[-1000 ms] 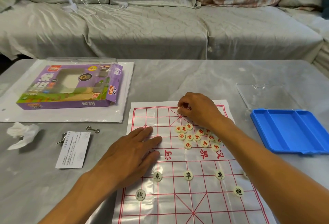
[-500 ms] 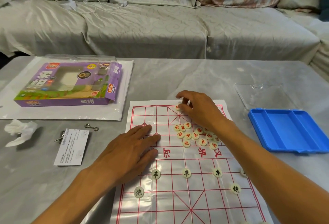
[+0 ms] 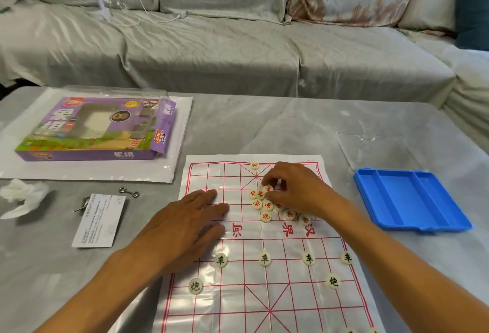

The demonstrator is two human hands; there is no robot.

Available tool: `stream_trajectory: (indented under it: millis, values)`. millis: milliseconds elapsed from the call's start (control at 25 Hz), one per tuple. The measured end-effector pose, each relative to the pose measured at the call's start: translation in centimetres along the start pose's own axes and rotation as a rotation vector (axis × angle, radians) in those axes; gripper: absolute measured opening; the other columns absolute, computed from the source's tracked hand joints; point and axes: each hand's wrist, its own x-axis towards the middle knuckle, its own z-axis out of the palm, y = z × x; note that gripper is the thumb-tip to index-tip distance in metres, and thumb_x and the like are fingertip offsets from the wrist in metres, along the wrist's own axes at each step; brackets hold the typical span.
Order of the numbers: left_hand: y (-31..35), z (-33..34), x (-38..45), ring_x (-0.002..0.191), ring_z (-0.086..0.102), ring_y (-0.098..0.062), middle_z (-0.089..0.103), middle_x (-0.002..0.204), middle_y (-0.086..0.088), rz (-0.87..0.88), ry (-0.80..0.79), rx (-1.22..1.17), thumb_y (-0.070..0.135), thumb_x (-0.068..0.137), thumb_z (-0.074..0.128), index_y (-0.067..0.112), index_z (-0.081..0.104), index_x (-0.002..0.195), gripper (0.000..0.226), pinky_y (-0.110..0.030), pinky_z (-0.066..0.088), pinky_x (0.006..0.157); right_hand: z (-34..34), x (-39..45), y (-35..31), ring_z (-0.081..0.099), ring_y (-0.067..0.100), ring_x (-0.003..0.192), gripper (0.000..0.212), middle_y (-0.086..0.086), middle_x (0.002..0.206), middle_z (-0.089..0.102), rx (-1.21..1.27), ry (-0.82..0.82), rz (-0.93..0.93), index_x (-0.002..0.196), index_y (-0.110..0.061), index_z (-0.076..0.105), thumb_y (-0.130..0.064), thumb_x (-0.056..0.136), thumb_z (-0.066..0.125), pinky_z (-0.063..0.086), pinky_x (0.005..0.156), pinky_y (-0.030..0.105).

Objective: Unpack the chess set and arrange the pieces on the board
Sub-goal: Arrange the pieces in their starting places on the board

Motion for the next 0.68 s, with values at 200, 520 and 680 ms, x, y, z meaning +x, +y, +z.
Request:
stream_trajectory:
  millis: [200, 520, 680]
  values:
    - [-0.4, 0.5, 0.2, 0.145, 0.015, -0.006, 0.015, 0.157, 0.018, -0.012, 0.0, 0.02, 0.075, 0.076, -0.006, 0.047, 0.029, 0.144, 0.081, -0.031, 0.032, 0.109, -1.8, -0.2, 2.5, 0.058, 0.008, 0.088, 0.024, -0.008, 0.103, 0.063, 0.084, 0.214, 0.143, 0.108, -0.02, 0.069, -0.026, 0.085, 0.07, 0.046, 0.079, 0.015]
    - [-0.5, 0.7, 0.1, 0.143, 0.021, -0.004, 0.019, 0.154, 0.022, -0.009, 0.043, 0.0, 0.074, 0.08, 0.003, 0.048, 0.035, 0.141, 0.074, -0.029, 0.035, 0.106, -3.1, 0.1, 8.5, 0.057, 0.013, 0.094, 0.025, 0.001, 0.114, 0.063, 0.045, 0.25, 0.368, 0.113, -0.02, 0.067, -0.025, 0.089, 0.065, 0.046, 0.085, 0.022]
    - [-0.4, 0.5, 0.1, 0.144, 0.015, -0.002, 0.014, 0.155, 0.023, -0.016, 0.015, 0.002, 0.075, 0.076, -0.001, 0.05, 0.031, 0.142, 0.077, -0.029, 0.032, 0.109, -2.9, 0.3, 8.8, 0.056, 0.011, 0.092, 0.025, 0.0, 0.115, 0.063, 0.069, 0.274, 0.368, 0.114, -0.02, 0.066, -0.026, 0.089, 0.065, 0.043, 0.081, 0.019]
